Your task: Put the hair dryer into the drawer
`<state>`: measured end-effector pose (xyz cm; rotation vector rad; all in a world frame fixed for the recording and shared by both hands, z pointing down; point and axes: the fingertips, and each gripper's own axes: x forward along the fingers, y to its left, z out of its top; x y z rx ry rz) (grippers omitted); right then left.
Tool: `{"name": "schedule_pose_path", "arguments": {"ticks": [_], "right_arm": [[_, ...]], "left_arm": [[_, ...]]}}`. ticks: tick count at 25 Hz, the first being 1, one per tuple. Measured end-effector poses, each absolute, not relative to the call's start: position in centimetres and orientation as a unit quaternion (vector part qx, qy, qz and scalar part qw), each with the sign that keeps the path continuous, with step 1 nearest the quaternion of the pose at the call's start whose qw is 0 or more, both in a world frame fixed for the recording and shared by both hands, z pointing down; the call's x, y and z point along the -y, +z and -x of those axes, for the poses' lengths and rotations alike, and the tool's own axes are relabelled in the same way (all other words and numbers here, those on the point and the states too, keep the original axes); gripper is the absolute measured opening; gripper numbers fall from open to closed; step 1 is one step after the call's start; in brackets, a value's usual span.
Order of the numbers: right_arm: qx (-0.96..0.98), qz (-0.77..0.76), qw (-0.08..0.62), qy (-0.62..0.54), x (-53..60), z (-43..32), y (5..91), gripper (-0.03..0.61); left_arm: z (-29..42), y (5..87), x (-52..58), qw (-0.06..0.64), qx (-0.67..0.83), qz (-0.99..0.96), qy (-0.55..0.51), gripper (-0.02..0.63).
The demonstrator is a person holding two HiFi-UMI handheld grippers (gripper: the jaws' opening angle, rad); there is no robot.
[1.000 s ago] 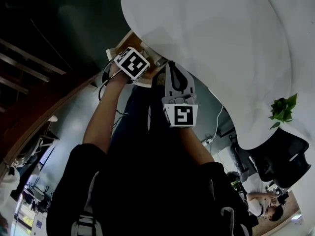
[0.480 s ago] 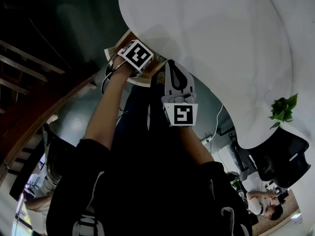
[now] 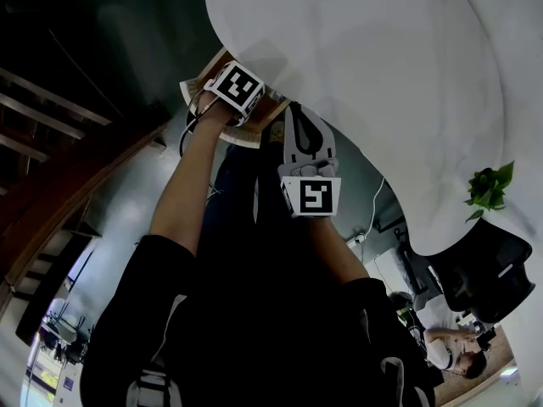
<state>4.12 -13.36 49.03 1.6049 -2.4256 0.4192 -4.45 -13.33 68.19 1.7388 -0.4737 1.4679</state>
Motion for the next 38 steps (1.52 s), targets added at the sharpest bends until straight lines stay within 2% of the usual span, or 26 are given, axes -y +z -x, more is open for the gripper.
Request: {"name": "schedule_pose_path", "arguments": {"ticks": [8, 11, 18, 24, 29, 38], "right_arm": [[0.820, -0.536, 0.127, 0.156, 12.7, -3.9, 50.0, 0.023], [0.817, -0.535, 0.139, 0.168, 12.3, -3.9, 50.6, 0.023], [0.811, -0.554, 0.110, 0.151, 12.6, -4.6, 50.2, 0.023], [0.809, -0.559, 0.097, 0.151, 12.7, -4.5, 49.5, 0.022], [0.810, -0.559, 0.094, 0.151, 12.6, -4.5, 49.3, 0.022], [0.812, -0.556, 0.088, 0.153, 12.5, -4.1, 49.2, 0.023]], "left_arm": [[3.8, 69.1, 12.4, 0.406, 0.180, -0.681, 0.582, 0.259], [5.4, 69.8, 12.4, 0.388, 0.200, -0.660, 0.612, 0.261], [5.8, 70.4, 12.1, 0.380, 0.205, -0.646, 0.629, 0.268], [5.5, 70.0, 13.1, 0.395, 0.224, -0.670, 0.588, 0.255], [4.7, 68.5, 14.0, 0.391, 0.226, -0.703, 0.549, 0.298], [7.0, 64.0, 14.1, 0.378, 0.231, -0.730, 0.521, 0.308]]}}
